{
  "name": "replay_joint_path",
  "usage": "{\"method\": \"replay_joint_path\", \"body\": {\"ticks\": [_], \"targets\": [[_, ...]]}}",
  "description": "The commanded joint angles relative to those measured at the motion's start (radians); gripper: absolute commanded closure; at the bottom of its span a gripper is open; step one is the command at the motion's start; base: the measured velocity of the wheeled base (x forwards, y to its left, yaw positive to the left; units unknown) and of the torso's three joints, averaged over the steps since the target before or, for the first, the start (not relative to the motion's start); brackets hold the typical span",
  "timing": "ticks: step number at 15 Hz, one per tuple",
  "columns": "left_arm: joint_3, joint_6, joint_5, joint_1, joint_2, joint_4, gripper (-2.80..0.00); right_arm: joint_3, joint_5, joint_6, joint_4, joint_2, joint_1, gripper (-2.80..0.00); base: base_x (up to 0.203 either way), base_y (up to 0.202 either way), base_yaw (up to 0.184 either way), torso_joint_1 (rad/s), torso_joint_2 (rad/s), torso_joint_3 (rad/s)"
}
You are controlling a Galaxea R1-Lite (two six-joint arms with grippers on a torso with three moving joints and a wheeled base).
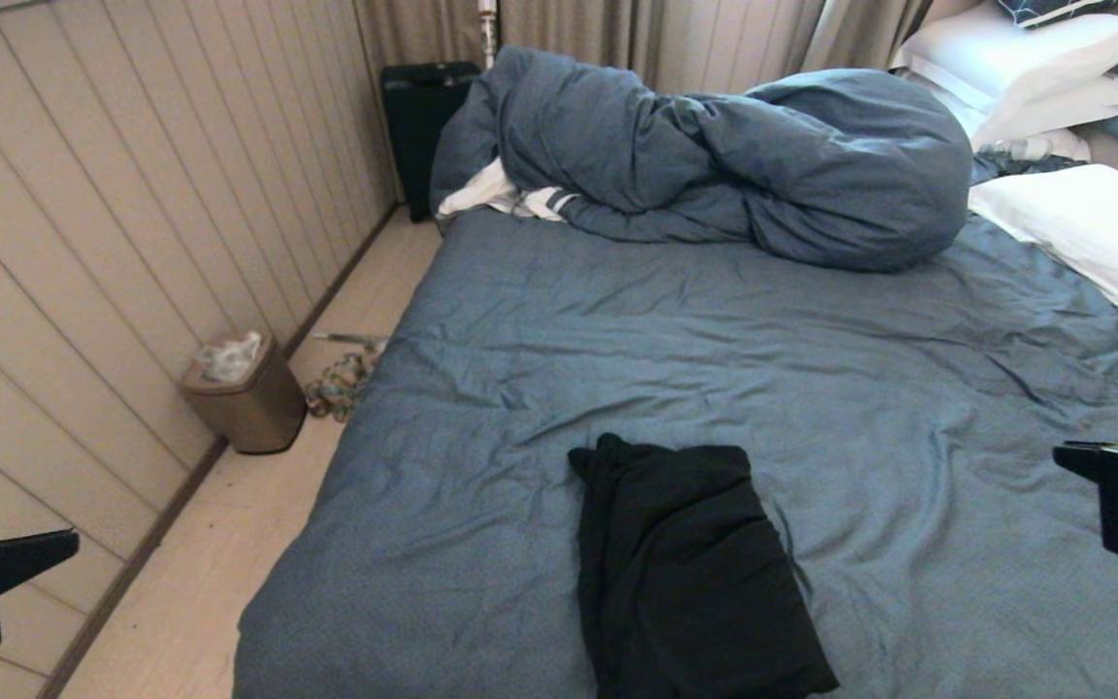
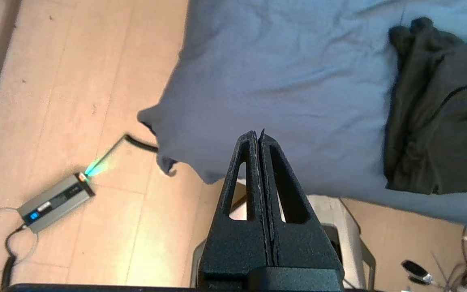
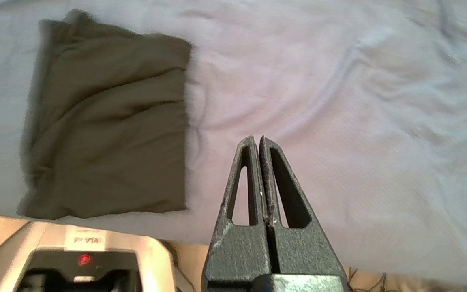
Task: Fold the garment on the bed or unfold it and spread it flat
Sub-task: Unford the black T-shirt
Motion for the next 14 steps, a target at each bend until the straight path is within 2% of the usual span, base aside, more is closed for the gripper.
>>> {"method": "replay_joint_path", "body": {"ticks": [1, 3, 5, 8, 11, 12, 14], "targets": [[0.022, -0.006, 0.042, 0.014, -0.066, 0.011, 0.0, 0.041, -0.015, 0.002, 0.013, -0.09, -0.031, 0.0, 0.0, 0.0, 0.0, 0.0, 0.0, 0.0], [0.056, -0.014, 0.15, 0.034, -0.181, 0.04, 0.0, 0.1, -0.039, 0.004, 0.042, -0.215, -0.144, 0.0, 0.0, 0.0, 0.0, 0.0, 0.0, 0.0], [0.074, -0.017, 0.225, 0.067, -0.294, 0.128, 0.0, 0.163, -0.052, 0.003, 0.073, -0.374, -0.308, 0.0, 0.0, 0.0, 0.0, 0.0, 0.0, 0.0], [0.087, -0.017, 0.25, 0.122, -0.383, 0.214, 0.0, 0.271, -0.063, 0.0, 0.103, -0.506, -0.383, 0.0, 0.0, 0.0, 0.0, 0.0, 0.0, 0.0], [0.101, 0.004, 0.248, 0.264, -0.426, 0.237, 0.0, 0.339, -0.051, -0.014, 0.118, -0.587, -0.466, 0.0, 0.0, 0.0, 0.0, 0.0, 0.0, 0.0], [0.123, 0.037, 0.245, 0.303, -0.461, 0.226, 0.0, 0.357, -0.026, -0.024, 0.114, -0.616, -0.467, 0.0, 0.0, 0.0, 0.0, 0.0, 0.0, 0.0], [0.186, 0.107, 0.219, 0.371, -0.541, 0.188, 0.0, 0.389, 0.073, -0.058, 0.106, -0.711, -0.47, 0.0, 0.0, 0.0, 0.0, 0.0, 0.0, 0.0]]}}
